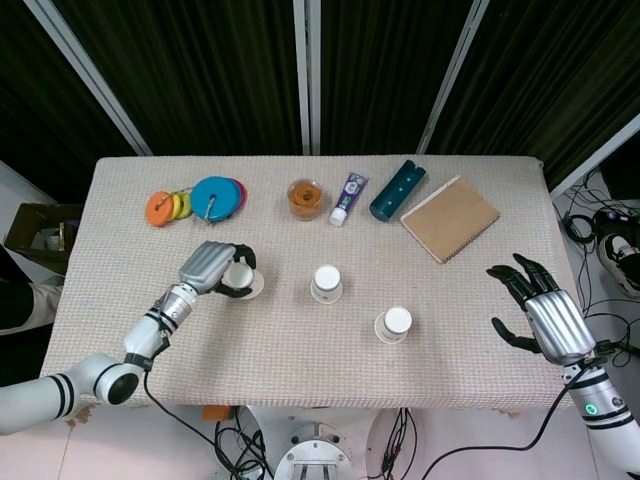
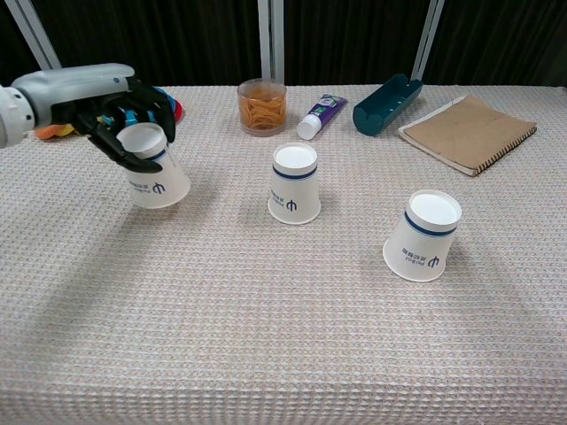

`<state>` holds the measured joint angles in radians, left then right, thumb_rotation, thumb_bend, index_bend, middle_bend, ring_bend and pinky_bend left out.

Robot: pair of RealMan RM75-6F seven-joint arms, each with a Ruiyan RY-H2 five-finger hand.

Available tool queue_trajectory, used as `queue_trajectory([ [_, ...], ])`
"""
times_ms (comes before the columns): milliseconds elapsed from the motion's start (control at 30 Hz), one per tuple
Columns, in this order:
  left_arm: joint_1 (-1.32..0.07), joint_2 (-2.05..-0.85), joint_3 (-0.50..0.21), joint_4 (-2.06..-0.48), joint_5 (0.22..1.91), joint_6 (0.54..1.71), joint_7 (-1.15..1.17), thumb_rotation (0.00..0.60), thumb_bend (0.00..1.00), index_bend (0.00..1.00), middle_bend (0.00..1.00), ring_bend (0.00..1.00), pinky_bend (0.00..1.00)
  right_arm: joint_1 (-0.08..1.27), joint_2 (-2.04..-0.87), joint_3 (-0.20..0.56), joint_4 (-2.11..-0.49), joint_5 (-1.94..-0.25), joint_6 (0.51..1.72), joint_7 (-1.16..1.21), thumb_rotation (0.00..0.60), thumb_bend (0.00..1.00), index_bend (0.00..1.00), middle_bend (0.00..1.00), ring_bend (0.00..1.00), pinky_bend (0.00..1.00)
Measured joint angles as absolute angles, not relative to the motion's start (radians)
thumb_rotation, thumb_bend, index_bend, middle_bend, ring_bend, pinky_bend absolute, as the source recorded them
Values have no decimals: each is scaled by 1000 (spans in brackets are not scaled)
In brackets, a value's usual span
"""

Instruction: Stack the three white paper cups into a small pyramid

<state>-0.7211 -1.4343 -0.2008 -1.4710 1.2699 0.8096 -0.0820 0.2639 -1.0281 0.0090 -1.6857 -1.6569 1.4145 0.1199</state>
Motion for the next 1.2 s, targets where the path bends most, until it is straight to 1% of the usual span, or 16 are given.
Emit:
queue_trajectory([
  [300, -832, -1522, -232, -1399, 1185, 709, -25, 600, 242, 466, 449, 477, 707, 248, -1039, 5, -1665, -1647, 1416, 137, 600, 273, 184, 208, 24, 153],
  [567, -879, -1552, -241, -1374, 1126, 669, -10, 600, 243, 459, 446, 476, 705, 238, -1048, 3, -1645, -1647, 1420, 153, 600, 272, 184, 208, 24, 153],
  [900, -910, -1575, -242, -1364, 1086, 657, -8, 600, 243, 455, 440, 477, 704, 230, -1063, 1, -1625, -1645, 1420, 173, 600, 272, 183, 208, 24, 155],
  [1200, -927, -1588, -235, -1365, 1073, 670, 18, 600, 243, 449, 428, 475, 692, 221, -1066, 1, -1614, -1646, 1428, 183, 600, 273, 184, 209, 24, 155],
])
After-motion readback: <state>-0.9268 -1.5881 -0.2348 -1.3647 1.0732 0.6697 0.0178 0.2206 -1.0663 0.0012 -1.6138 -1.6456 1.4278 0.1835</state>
